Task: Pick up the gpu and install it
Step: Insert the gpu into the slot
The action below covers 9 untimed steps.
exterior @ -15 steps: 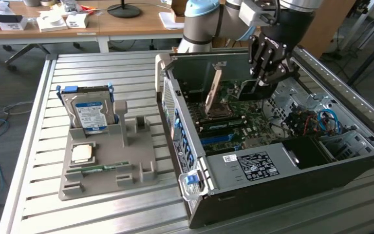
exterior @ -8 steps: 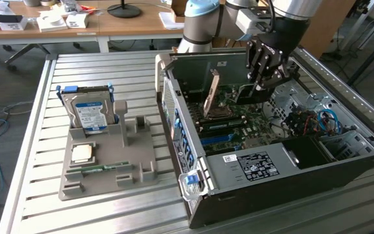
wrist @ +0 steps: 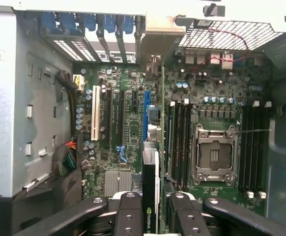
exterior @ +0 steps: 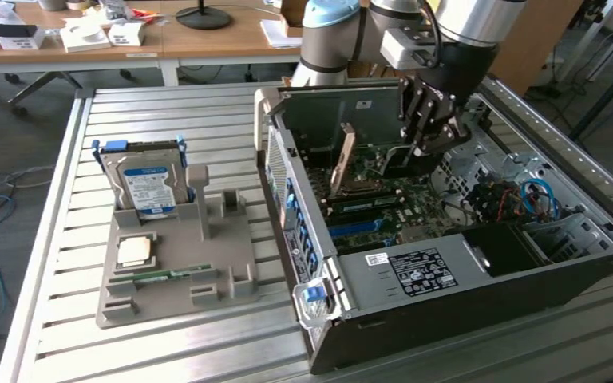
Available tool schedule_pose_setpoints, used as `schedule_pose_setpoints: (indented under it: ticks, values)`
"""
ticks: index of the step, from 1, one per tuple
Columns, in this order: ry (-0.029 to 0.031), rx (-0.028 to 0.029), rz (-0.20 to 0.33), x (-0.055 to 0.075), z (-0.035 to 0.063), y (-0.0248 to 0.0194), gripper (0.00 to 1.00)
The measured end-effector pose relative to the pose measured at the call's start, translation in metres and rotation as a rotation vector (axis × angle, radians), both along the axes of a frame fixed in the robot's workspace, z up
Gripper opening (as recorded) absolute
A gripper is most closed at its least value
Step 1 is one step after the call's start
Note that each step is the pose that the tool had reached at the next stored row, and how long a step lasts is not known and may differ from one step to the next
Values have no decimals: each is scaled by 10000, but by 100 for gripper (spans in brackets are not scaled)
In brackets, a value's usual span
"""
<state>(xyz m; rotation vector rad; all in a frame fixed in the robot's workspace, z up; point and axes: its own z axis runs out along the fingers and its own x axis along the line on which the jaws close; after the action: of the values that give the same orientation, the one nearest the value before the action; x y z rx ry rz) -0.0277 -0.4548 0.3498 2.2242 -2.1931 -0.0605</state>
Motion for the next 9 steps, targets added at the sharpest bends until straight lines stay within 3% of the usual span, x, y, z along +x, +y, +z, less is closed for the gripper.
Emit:
schedule_pose_setpoints:
  ticks: [6,9]
  values:
    - [1,-3,0,-7,-47,7,26]
    - [-31,1,-1,-19,-49,8,26]
